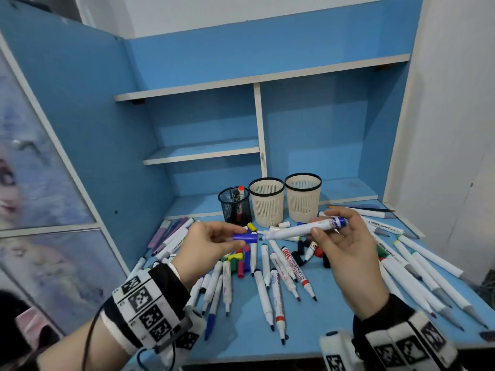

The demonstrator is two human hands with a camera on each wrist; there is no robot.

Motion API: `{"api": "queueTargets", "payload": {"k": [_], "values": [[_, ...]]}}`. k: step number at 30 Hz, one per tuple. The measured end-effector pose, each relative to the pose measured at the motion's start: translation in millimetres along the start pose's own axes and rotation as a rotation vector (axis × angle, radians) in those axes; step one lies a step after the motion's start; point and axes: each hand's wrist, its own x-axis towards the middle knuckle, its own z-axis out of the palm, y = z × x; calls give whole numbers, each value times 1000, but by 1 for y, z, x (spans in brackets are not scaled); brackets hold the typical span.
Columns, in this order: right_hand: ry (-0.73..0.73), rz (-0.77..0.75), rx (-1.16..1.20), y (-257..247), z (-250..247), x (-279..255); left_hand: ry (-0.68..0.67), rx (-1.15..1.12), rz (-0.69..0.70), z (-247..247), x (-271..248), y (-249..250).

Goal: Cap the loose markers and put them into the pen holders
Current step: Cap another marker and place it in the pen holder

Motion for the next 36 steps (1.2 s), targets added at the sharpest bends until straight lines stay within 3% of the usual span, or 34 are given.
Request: {"api": "queueTargets", "payload": {"k": [9, 14, 20, 26, 29, 36], "values": [[60, -30, 96, -8, -3, -3, 13, -264, 13, 14, -23, 20], [-39, 4, 52, -11, 1, -6, -22, -235, 37, 19, -28, 20], [-93, 17, 60, -12, 19, 5, 55, -200, 86, 15, -26, 27], [-293, -182, 65, -38, 49, 23, 103, -64, 257, 2, -17, 48], [-410, -278, 8, -49, 64, 34, 75, -58, 273, -2, -13, 49], [-590, -117, 70, -45, 80, 58, 102, -142, 276, -11, -16, 35]]}}
